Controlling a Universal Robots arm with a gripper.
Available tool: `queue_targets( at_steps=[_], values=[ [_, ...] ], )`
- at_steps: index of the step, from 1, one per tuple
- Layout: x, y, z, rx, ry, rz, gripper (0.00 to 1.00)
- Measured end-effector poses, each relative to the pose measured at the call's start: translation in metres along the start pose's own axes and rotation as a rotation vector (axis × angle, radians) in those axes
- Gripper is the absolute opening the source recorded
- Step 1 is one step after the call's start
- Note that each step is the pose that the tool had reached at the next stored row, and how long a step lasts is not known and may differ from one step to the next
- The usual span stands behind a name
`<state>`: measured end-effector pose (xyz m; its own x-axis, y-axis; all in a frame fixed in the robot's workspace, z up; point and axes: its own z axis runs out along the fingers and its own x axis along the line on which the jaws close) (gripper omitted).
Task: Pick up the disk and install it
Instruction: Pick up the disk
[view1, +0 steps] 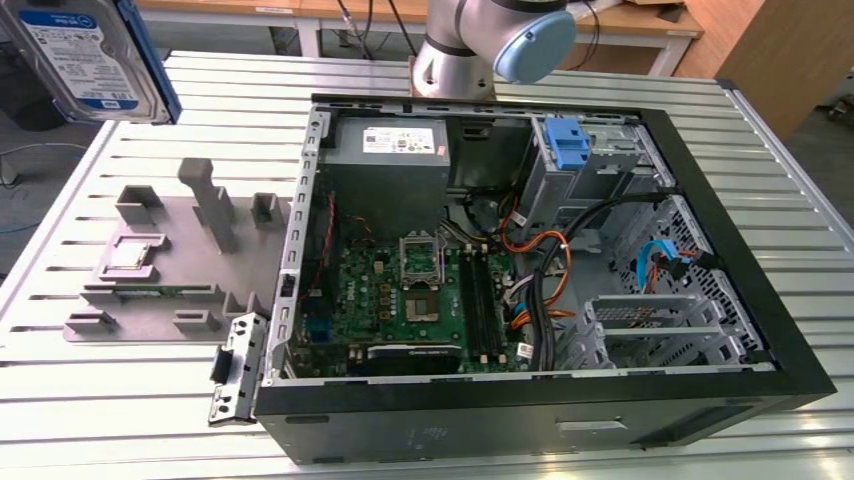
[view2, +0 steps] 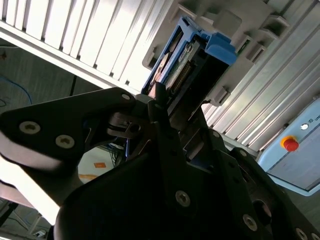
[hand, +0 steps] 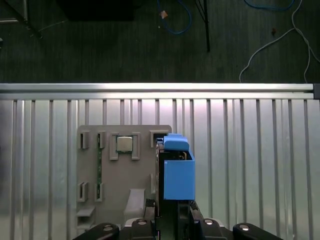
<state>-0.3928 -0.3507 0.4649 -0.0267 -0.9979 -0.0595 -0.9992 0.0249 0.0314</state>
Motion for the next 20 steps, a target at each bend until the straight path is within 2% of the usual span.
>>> queue_targets(
  at_steps=[9, 13, 20],
  values=[
    [-0.0009, 0.0005, -0.0156, 0.0001, -0.0001, 0.000, 0.35],
    [-0.0011, 0.0006, -0.0186, 0.0000, 0.0000, 0.000, 0.35],
    [-0.0011, 0.0005, -0.0186, 0.0000, 0.0000, 0.000, 0.35]
  ],
)
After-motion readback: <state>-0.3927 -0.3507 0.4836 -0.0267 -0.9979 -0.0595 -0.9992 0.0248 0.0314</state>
